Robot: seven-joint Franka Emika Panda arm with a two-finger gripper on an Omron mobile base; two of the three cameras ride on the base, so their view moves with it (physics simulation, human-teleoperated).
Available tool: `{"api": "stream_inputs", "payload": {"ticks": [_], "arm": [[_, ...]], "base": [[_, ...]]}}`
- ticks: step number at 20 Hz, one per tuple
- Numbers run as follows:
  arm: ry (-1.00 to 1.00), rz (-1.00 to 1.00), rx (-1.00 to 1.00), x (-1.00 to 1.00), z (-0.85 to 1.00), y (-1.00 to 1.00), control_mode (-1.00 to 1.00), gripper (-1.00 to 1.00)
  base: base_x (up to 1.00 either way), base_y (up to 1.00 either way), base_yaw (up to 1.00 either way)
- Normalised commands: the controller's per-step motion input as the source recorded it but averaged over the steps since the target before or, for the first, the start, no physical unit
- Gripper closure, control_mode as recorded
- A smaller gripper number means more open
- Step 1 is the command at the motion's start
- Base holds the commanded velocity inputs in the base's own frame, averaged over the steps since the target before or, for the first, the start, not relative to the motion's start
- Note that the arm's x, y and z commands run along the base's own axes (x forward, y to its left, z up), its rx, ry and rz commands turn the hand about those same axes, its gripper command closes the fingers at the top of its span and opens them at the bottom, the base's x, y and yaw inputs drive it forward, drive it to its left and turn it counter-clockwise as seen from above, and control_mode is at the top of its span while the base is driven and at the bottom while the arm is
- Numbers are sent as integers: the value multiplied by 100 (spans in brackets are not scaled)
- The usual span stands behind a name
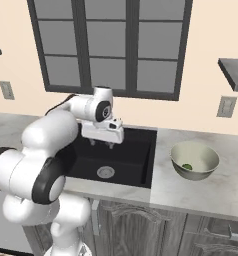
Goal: There is a mixed pile of frozen fruits and vegetables on the counter. Locate all the frozen vegetables and place the items in a bowl on the counter. Take all the frozen fruits and defrost them in a running sink.
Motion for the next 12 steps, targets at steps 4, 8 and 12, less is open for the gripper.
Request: {"api": "stream_inputs", "payload": {"ticks": [4, 8, 12], "arm": [[2, -2, -5, -11, -1, 52, -100, -100], [0, -1, -6, -17, -1, 45, -100, -100], [0, -1, -6, -15, 0, 53, -100, -100]], "base": [[0, 0, 0], [0, 0, 0], [0, 0, 0]]}}
